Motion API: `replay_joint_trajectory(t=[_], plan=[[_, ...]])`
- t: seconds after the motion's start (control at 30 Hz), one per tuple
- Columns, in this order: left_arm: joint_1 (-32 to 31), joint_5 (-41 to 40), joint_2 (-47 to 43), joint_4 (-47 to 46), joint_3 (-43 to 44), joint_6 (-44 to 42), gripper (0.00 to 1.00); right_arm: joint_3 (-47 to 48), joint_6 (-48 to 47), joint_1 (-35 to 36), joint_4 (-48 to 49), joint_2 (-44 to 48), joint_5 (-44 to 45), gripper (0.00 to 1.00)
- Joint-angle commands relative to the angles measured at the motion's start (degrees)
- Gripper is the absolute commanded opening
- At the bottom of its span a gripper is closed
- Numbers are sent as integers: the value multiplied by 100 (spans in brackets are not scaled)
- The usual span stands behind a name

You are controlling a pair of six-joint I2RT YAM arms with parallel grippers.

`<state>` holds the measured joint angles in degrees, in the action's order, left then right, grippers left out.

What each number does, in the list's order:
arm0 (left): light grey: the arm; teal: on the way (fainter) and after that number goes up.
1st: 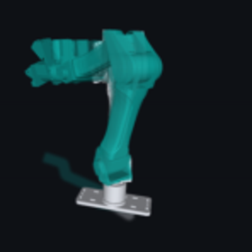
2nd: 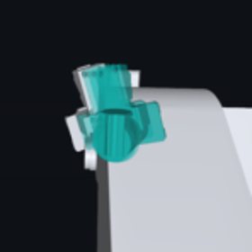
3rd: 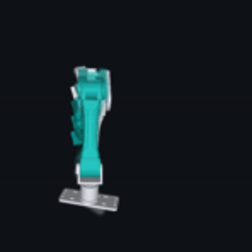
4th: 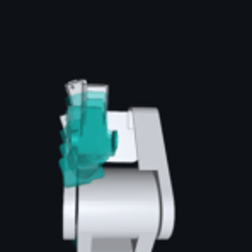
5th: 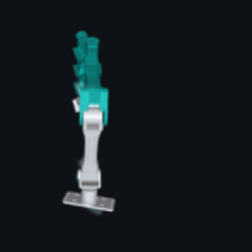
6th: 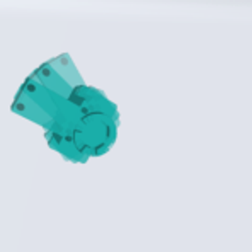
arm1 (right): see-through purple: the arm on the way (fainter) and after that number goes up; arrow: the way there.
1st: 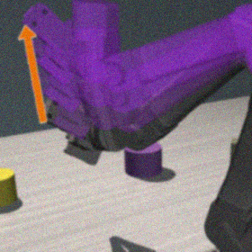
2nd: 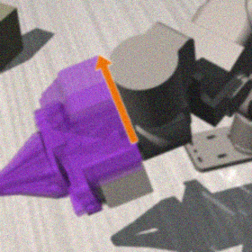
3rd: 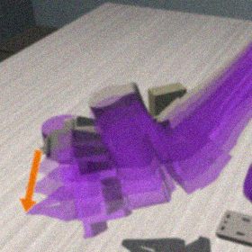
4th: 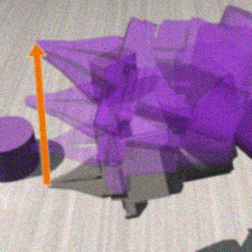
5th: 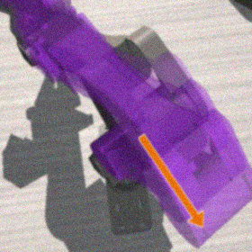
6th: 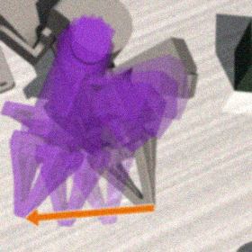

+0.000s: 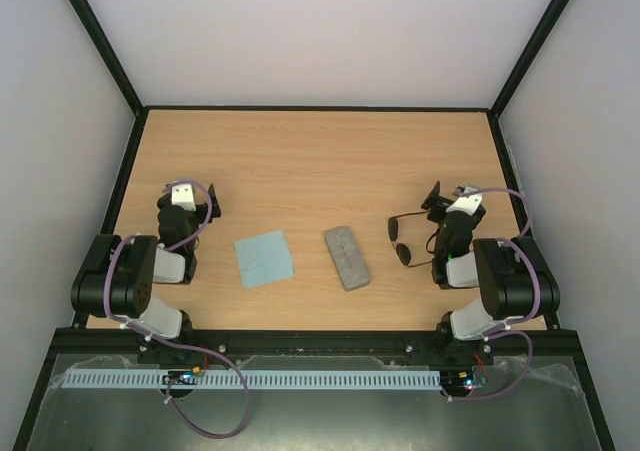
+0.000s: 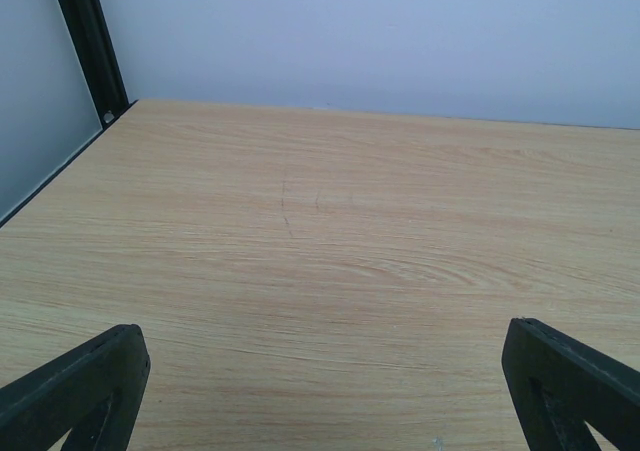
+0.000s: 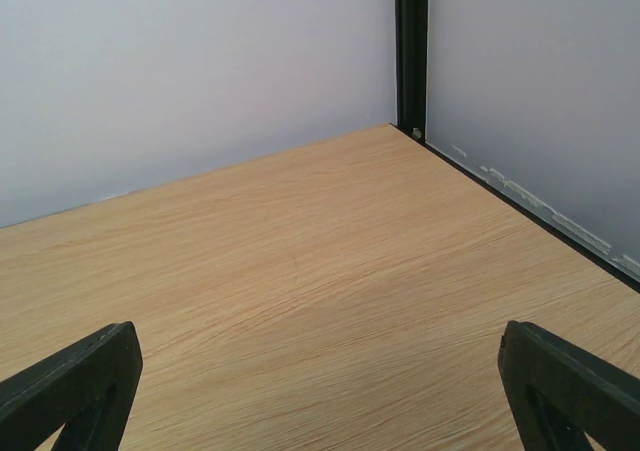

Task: Organize the sunglasses
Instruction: Pick up the sunglasses case from the center of the board.

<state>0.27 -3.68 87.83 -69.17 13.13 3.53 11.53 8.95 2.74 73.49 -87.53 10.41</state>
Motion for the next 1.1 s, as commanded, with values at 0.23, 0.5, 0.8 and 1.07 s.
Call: replay_joint_trajectory(t=[0.23,0.5,0.8,1.07], plan=[[-698,-395,-1725,1204,258,-488,99,746,201,95,-2723,2001,347,99],[-1477,-908,-2782,4530,2700,830,100,2692,1549,90,-6063,3803,-820,99],[-1639,-188,-2672,7729,5531,1380,99,4618,2703,830,-7660,2472,-2765,99],[-1121,2251,-2677,8735,6118,2192,99,6089,2095,2487,-10151,700,-673,99]])
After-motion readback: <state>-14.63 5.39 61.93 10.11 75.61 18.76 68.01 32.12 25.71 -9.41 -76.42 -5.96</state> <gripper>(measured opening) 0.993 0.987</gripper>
